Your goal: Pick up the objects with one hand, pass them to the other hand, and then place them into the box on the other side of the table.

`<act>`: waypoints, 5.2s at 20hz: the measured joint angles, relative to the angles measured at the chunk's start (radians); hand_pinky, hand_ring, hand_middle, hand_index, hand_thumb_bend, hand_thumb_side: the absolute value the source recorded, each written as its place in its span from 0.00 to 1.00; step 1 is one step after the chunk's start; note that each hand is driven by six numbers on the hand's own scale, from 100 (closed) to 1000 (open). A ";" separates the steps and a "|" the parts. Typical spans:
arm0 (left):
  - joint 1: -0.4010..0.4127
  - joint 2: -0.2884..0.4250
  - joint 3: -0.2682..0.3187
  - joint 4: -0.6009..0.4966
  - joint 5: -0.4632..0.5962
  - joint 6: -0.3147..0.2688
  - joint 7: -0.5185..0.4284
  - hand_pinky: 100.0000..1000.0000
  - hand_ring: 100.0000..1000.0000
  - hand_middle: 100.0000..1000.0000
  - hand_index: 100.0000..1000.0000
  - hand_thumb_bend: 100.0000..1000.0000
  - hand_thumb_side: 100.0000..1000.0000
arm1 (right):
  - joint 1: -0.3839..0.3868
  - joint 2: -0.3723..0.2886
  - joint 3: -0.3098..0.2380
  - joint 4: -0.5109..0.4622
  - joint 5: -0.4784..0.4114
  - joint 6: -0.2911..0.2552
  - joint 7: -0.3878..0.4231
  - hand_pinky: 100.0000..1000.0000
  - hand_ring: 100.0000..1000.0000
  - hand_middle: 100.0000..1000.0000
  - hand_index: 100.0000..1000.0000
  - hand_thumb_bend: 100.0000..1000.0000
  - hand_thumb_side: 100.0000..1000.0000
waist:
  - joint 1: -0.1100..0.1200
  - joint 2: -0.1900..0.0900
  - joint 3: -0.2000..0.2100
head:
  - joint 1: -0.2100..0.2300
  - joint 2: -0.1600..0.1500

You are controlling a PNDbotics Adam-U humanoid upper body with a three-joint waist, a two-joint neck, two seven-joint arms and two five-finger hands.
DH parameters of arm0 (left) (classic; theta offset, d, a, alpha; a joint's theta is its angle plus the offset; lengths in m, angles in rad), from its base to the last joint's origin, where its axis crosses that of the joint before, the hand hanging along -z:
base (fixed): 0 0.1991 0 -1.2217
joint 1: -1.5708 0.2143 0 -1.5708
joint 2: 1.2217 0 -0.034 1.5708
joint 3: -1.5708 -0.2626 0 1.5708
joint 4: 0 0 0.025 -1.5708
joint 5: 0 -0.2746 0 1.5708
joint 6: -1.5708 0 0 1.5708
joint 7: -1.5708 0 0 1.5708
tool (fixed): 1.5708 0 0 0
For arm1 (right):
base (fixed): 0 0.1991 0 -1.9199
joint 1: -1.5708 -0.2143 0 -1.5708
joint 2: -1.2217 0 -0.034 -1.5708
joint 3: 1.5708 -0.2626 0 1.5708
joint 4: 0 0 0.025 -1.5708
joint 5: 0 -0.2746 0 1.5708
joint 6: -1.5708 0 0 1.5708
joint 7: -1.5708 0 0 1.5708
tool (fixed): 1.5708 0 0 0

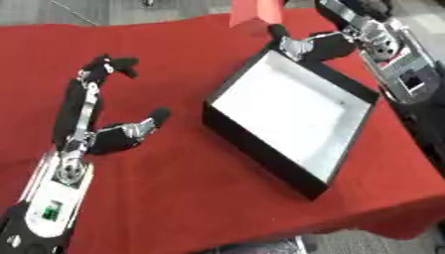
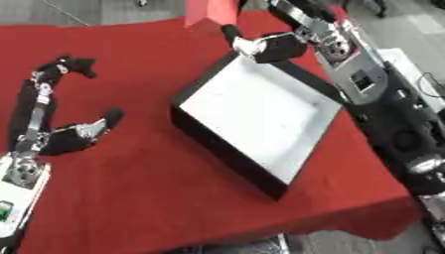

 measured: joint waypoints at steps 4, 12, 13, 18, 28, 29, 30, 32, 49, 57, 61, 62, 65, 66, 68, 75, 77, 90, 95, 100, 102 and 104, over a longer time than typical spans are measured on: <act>0.000 0.000 0.000 0.000 0.002 0.000 0.000 0.95 0.72 0.52 0.76 0.56 0.60 | 0.005 0.000 0.004 0.015 0.202 -0.083 -0.013 0.72 0.50 0.22 0.36 0.00 0.52 | 0.000 0.000 0.002 | -0.001 0.000; 0.001 0.000 0.000 0.000 0.002 0.000 0.000 0.95 0.72 0.52 0.76 0.56 0.60 | 0.007 0.000 0.006 0.045 0.450 -0.178 -0.066 0.70 0.48 0.19 0.34 0.00 0.54 | 0.000 0.000 0.003 | -0.006 0.000; 0.002 0.000 0.000 0.000 0.002 0.000 0.000 0.95 0.72 0.52 0.76 0.56 0.60 | 0.008 0.000 0.006 0.047 0.471 -0.181 -0.076 0.69 0.48 0.18 0.34 0.00 0.55 | 0.000 0.000 0.003 | -0.006 0.000; 0.004 0.000 -0.004 0.000 0.002 -0.001 -0.001 0.95 0.72 0.52 0.77 0.56 0.60 | 0.009 0.000 0.006 0.054 0.573 -0.167 -0.152 0.68 0.50 0.16 0.33 0.00 0.56 | 0.000 0.000 0.003 | -0.010 0.000; 0.008 0.000 -0.006 0.000 0.002 -0.005 -0.003 0.95 0.72 0.52 0.77 0.56 0.61 | 0.017 0.000 0.006 0.123 0.780 -0.143 -0.290 0.67 0.50 0.16 0.33 0.03 0.58 | 0.004 -0.001 -0.001 | -0.019 0.000; 0.008 0.000 -0.007 0.000 0.002 -0.006 -0.003 0.95 0.72 0.52 0.77 0.56 0.61 | 0.017 0.000 0.006 0.135 0.797 -0.147 -0.295 0.66 0.50 0.16 0.34 0.04 0.58 | 0.004 -0.001 -0.001 | -0.019 0.000; 0.008 0.000 -0.007 0.001 0.002 -0.006 -0.004 0.95 0.72 0.52 0.77 0.55 0.61 | 0.017 0.000 0.006 0.148 0.813 -0.152 -0.300 0.66 0.51 0.16 0.34 0.05 0.59 | 0.004 -0.001 -0.001 | -0.019 0.000; 0.008 0.000 -0.007 0.003 0.002 -0.007 -0.004 0.96 0.72 0.52 0.77 0.55 0.61 | 0.017 0.000 0.006 0.173 0.843 -0.160 -0.310 0.66 0.51 0.17 0.35 0.08 0.60 | 0.004 -0.001 -0.001 | -0.020 0.000; 0.013 0.000 -0.007 0.024 -0.003 -0.008 -0.005 0.96 0.73 0.53 0.77 0.55 0.62 | 0.015 0.000 0.005 0.312 1.105 -0.220 -0.356 0.81 0.95 0.93 0.92 0.38 0.73 | 0.004 -0.001 -0.002 | -0.023 0.001; 0.013 0.000 -0.007 0.025 -0.003 -0.008 -0.005 0.96 0.73 0.53 0.77 0.55 0.62 | 0.015 0.000 -0.015 0.312 1.124 -0.229 -0.358 0.86 1.00 1.00 1.00 0.39 0.78 | 0.004 -0.004 -0.002 | -0.022 0.001; 0.017 0.000 -0.007 0.024 -0.003 -0.008 -0.005 0.96 0.73 0.53 0.77 0.55 0.61 | 0.016 -0.004 -0.031 0.311 1.031 -0.288 -0.315 0.91 1.00 0.91 1.00 0.40 0.72 | 0.004 -0.004 -0.001 | -0.022 0.001; 0.017 0.000 -0.007 0.024 -0.003 -0.008 -0.005 0.96 0.73 0.53 0.77 0.55 0.61 | 0.015 -0.010 -0.034 0.311 1.002 -0.311 -0.291 0.91 1.00 0.93 1.00 0.37 0.70 | 0.004 -0.004 0.000 | -0.022 0.001; 0.017 0.000 -0.007 0.024 -0.003 -0.009 -0.006 0.96 0.73 0.53 0.77 0.55 0.61 | 0.007 -0.031 -0.044 0.316 0.909 -0.382 -0.196 0.93 1.00 1.00 1.00 0.28 0.63 | 0.004 -0.005 0.001 | -0.022 0.001; 0.017 0.000 -0.007 0.024 -0.003 -0.009 -0.006 0.96 0.73 0.53 0.77 0.55 0.61 | 0.005 -0.038 -0.044 0.319 0.875 -0.396 -0.162 0.95 1.00 1.00 1.00 0.21 0.60 | 0.004 -0.006 0.002 | -0.022 0.001; 0.017 0.001 -0.007 0.021 -0.003 -0.010 -0.007 0.96 0.73 0.53 0.77 0.55 0.61 | 0.003 -0.050 -0.043 0.323 0.793 -0.413 -0.091 0.97 1.00 1.00 1.00 0.08 0.53 | 0.004 -0.007 0.003 | -0.022 0.001; 0.017 0.001 -0.007 0.018 -0.003 -0.010 -0.007 0.96 0.73 0.53 0.77 0.55 0.61 | 0.003 -0.062 -0.044 0.315 0.355 -0.342 0.164 1.00 1.00 1.00 1.00 0.00 0.29 | 0.004 -0.007 0.005 | -0.018 0.001; 0.017 0.003 -0.007 0.018 -0.003 -0.010 -0.007 0.96 0.73 0.53 0.77 0.55 0.61 | 0.001 -0.068 -0.065 0.311 0.232 -0.293 0.212 1.00 0.98 1.00 1.00 0.00 0.21 | 0.004 -0.007 0.005 | -0.017 0.001; 0.017 0.008 -0.008 0.010 0.003 -0.007 -0.002 0.95 0.73 0.53 0.77 0.54 0.61 | -0.012 -0.061 -0.117 0.164 -0.400 0.080 0.401 1.00 0.86 0.92 0.95 0.00 0.14 | 0.004 -0.007 0.008 | -0.013 0.001; 0.017 0.008 -0.010 -0.004 0.004 -0.010 0.003 0.95 0.73 0.53 0.77 0.54 0.59 | -0.029 -0.031 -0.116 0.091 -0.478 0.154 0.362 1.00 0.88 0.98 0.99 0.00 0.38 | 0.004 -0.007 0.022 | -0.002 0.001; 0.016 0.008 -0.010 -0.016 0.012 -0.008 0.008 0.95 0.73 0.53 0.77 0.54 0.58 | -0.037 0.033 -0.076 0.014 -0.551 0.202 0.293 1.00 0.85 0.94 0.95 0.00 0.40 | 0.004 -0.008 0.028 | 0.030 0.001; 0.015 0.009 -0.010 -0.019 0.014 -0.007 0.010 0.95 0.73 0.53 0.77 0.54 0.58 | -0.037 0.038 -0.055 -0.008 -0.580 0.213 0.264 1.00 0.85 0.93 0.94 0.00 0.40 | 0.003 -0.008 0.033 | 0.043 0.001; 0.014 0.009 -0.008 -0.022 0.020 -0.005 0.012 0.95 0.73 0.54 0.77 0.54 0.58 | -0.038 0.038 -0.031 -0.024 -0.609 0.220 0.237 1.00 0.84 0.92 0.93 0.00 0.40 | 0.003 -0.011 0.041 | 0.056 0.001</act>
